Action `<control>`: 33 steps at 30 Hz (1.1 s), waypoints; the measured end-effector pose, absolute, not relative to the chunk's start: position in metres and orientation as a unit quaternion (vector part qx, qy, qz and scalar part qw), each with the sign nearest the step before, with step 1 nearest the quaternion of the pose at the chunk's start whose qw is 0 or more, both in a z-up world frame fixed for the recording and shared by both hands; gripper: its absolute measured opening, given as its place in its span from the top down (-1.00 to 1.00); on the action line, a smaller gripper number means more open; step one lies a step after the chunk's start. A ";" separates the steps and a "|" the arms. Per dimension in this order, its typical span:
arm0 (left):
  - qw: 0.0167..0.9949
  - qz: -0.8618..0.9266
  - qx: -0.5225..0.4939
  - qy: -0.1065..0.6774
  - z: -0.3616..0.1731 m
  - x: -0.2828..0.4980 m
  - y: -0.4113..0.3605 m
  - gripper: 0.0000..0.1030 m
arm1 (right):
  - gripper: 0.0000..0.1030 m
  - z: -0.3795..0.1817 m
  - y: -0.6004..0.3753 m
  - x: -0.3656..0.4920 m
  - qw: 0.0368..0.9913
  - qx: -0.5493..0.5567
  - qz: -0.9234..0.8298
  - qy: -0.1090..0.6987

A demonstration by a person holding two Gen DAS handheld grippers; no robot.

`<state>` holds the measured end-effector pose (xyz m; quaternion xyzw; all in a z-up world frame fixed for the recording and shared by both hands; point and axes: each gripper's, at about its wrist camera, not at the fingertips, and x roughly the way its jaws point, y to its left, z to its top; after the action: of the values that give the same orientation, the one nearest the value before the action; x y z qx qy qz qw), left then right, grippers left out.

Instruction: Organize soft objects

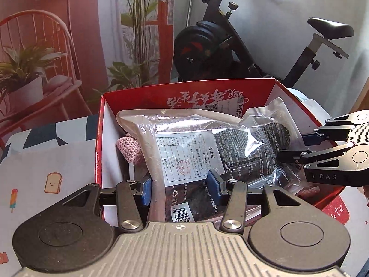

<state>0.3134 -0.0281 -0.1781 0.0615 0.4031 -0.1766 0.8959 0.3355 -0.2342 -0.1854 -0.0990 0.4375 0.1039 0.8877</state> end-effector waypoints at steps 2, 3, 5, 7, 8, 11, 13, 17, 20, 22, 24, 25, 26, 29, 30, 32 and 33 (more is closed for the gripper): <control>0.897 -0.181 0.054 0.401 -0.178 0.316 -0.029 -0.11 | 0.37 -0.186 -0.234 0.333 0.889 -0.104 0.104 0.434; 0.897 -0.183 0.050 0.399 -0.177 0.314 -0.029 -0.21 | 0.36 -0.186 -0.233 0.333 0.890 -0.104 0.104 0.431; 0.899 -0.187 0.046 0.393 -0.175 0.310 -0.029 -0.36 | 0.31 -0.186 -0.236 0.328 0.894 -0.100 0.101 0.426; 0.901 -0.191 0.039 0.388 -0.174 0.307 -0.030 -0.53 | 0.21 -0.184 -0.237 0.325 0.900 -0.091 0.086 0.417; 0.901 -0.193 0.034 0.387 -0.173 0.306 -0.029 -0.58 | 0.18 -0.181 -0.239 0.324 0.903 -0.087 0.081 0.413; 0.905 -0.195 0.014 0.377 -0.166 0.301 -0.028 -0.84 | -0.09 -0.171 -0.242 0.315 0.916 -0.084 0.073 0.386; 0.910 -0.195 0.002 0.365 -0.158 0.296 -0.027 -0.94 | -0.27 -0.163 -0.245 0.309 0.921 -0.073 0.072 0.375; 0.924 -0.184 -0.012 0.336 -0.142 0.284 -0.023 -1.00 | -0.65 -0.148 -0.252 0.297 0.932 -0.044 0.065 0.355; 0.930 -0.170 -0.019 0.325 -0.131 0.275 -0.021 -1.00 | -0.91 -0.138 -0.256 0.287 0.939 -0.026 0.059 0.339; 0.935 -0.150 -0.015 0.320 -0.124 0.271 -0.019 -1.00 | -0.99 -0.132 -0.258 0.280 0.943 -0.016 0.055 0.329; 0.940 -0.131 -0.010 0.314 -0.118 0.265 -0.017 -1.00 | -0.99 -0.127 -0.260 0.273 0.946 -0.001 0.051 0.321; 0.941 -0.127 -0.012 0.312 -0.115 0.263 -0.014 -1.00 | -0.99 -0.124 -0.261 0.269 0.946 0.007 0.050 0.319; 0.942 -0.123 -0.017 0.311 -0.113 0.261 -0.012 -1.00 | -0.99 -0.122 -0.261 0.266 0.947 0.013 0.050 0.317; 0.943 -0.112 -0.036 0.312 -0.107 0.256 -0.004 -1.00 | -0.99 -0.114 -0.260 0.255 0.950 0.026 0.049 0.307; 0.943 -0.107 -0.040 0.313 -0.105 0.255 -0.003 -1.00 | -0.99 -0.110 -0.259 0.251 0.951 0.030 0.051 0.303; 0.944 -0.094 -0.041 0.313 -0.101 0.250 -0.001 -1.00 | -0.99 -0.103 -0.258 0.244 0.954 0.035 0.053 0.294; 0.945 -0.089 -0.038 0.312 -0.099 0.249 0.000 -1.00 | -0.99 -0.100 -0.258 0.241 0.955 0.038 0.052 0.290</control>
<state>0.2488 0.0000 -0.0993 -0.0376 0.3122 -0.0888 0.9451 0.2407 -0.2581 -0.0998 0.0377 0.2896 0.0515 0.9550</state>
